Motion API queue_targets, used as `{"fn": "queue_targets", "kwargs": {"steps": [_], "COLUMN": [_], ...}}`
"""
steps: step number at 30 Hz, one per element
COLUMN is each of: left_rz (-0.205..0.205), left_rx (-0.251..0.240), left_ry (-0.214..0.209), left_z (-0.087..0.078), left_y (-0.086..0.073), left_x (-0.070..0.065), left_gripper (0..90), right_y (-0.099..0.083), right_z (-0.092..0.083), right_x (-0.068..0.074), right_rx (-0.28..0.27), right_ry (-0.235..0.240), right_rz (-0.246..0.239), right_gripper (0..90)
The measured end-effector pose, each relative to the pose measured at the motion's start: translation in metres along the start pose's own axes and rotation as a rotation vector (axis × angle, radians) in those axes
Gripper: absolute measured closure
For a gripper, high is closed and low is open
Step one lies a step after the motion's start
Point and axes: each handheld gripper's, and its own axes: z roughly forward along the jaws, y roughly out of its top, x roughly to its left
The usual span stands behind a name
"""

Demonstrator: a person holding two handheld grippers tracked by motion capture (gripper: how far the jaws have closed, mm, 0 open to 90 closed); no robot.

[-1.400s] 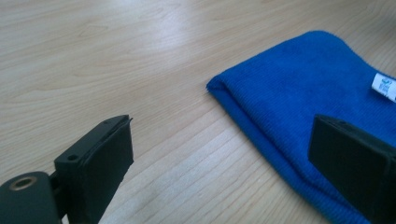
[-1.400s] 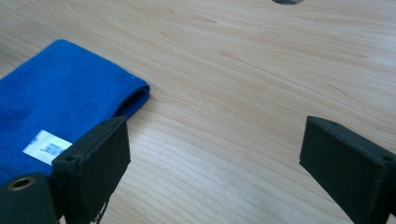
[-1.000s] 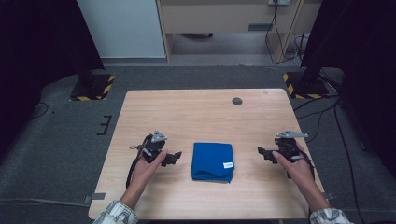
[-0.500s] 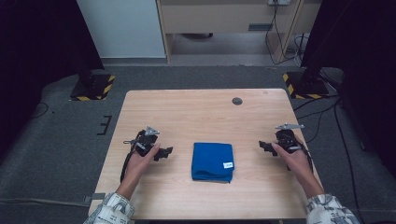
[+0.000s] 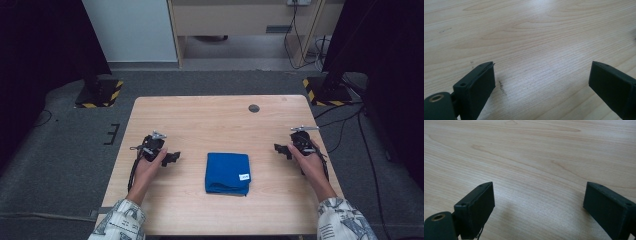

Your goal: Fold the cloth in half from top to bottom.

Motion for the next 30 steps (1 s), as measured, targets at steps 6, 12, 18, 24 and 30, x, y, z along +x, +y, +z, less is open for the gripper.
{"fn": "queue_targets", "kwargs": {"steps": [6, 12, 18, 24, 30], "left_rz": [-0.004, 0.011, 0.042, 0.041, 0.043], "left_rx": [0.006, 0.014, -0.007, -0.027, -0.027], "left_ry": [0.016, 0.040, 0.067, 0.069, 0.068], "left_z": [0.003, 0.007, 0.011, 0.010, 0.007], "left_y": [-0.001, -0.003, -0.007, -0.012, -0.014], "left_x": [0.002, 0.000, -0.004, -0.006, -0.008], "left_gripper": [6.2, 4.8, 1.7, 0.0, 0.0], "right_y": [-0.001, -0.003, -0.009, -0.015, -0.028], "right_z": [0.005, 0.007, 0.011, 0.005, -0.007], "right_x": [0.000, 0.003, 0.009, 0.010, 0.016], "right_rx": [0.008, -0.008, -0.037, -0.035, -0.032], "right_ry": [-0.034, -0.060, -0.087, -0.073, -0.045], "right_rz": [0.002, -0.023, -0.073, -0.087, -0.113], "right_gripper": [9.7, 8.4, 5.8, 5.9, 5.8]}}
